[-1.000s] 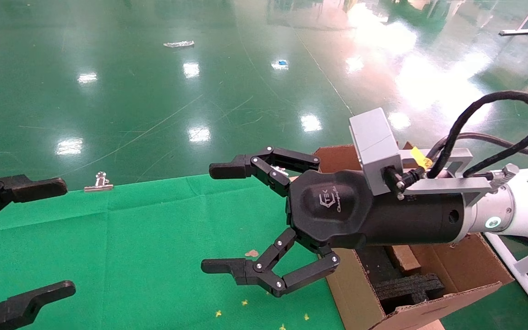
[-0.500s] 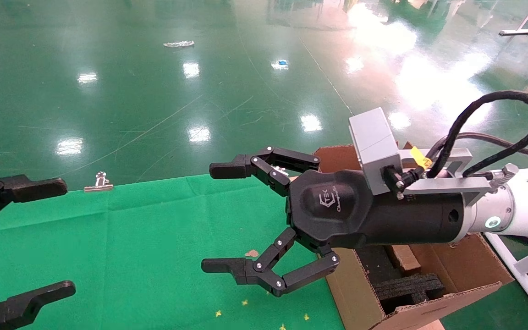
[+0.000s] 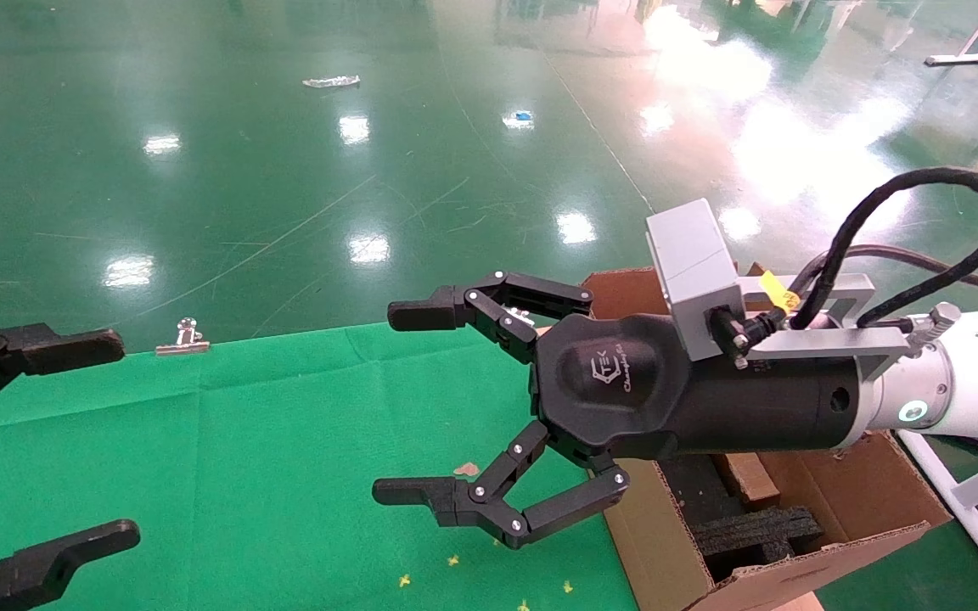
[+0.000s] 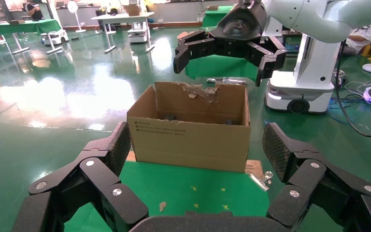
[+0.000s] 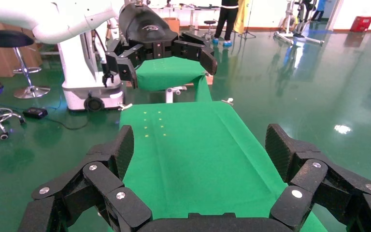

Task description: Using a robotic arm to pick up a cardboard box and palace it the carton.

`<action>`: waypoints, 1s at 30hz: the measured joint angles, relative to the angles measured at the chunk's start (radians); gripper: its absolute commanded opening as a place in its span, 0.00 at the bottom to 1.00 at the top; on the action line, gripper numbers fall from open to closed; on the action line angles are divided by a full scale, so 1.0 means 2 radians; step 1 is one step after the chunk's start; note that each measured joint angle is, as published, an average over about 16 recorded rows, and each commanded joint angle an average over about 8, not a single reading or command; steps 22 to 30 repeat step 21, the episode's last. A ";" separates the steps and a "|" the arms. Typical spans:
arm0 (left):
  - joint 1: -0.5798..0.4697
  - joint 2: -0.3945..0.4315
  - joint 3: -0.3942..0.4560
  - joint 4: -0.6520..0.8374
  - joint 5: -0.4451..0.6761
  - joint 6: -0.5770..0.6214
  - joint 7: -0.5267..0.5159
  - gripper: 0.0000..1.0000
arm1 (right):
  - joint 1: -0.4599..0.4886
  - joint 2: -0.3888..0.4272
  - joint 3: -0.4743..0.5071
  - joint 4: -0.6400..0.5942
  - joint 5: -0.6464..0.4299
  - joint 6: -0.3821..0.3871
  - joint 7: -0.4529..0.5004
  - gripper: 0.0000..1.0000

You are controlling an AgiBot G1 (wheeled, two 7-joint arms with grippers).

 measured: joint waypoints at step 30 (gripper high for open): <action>0.000 0.000 0.000 0.000 0.000 0.000 0.000 1.00 | 0.000 0.000 0.000 0.000 0.000 0.000 0.000 1.00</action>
